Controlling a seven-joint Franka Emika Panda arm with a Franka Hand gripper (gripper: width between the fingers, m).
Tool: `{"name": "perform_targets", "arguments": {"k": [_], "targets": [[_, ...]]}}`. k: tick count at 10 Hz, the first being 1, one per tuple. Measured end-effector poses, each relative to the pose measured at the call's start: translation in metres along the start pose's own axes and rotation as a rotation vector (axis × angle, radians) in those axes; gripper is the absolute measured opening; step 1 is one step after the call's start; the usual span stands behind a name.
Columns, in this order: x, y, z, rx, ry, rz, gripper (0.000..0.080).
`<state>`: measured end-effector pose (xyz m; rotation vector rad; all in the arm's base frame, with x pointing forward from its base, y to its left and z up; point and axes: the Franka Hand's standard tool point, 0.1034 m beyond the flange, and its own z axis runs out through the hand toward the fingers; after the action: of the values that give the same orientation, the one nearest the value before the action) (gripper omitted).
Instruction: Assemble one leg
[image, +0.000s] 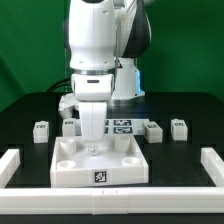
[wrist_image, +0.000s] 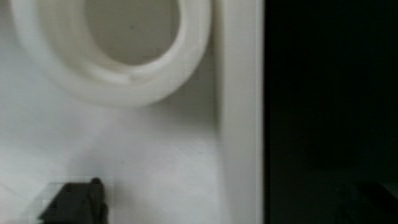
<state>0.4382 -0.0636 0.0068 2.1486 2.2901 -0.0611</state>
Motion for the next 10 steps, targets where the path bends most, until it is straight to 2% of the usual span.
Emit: {"name": "perform_targets", "arguments": {"k": [2,4,5,6,7,10], "targets": [[-0.0002,-0.0001,-0.0001,0.001,0.000,0.003,0.0638],[-0.0003,-0.0001,-0.0001,0.001,0.000,0.003,0.0265],[-0.0003,-0.0001,0.0000,0.001,0.000,0.003,0.0265],[-0.0002,-0.0003,0.0001,0.001,0.000,0.003,0.0130],[-0.0003,0.0015,-0.0010,-0.007,0.000,0.002,0.0055],[-0.0004,0.0015,-0.0010,-0.007,0.000,0.002,0.0055]]}}
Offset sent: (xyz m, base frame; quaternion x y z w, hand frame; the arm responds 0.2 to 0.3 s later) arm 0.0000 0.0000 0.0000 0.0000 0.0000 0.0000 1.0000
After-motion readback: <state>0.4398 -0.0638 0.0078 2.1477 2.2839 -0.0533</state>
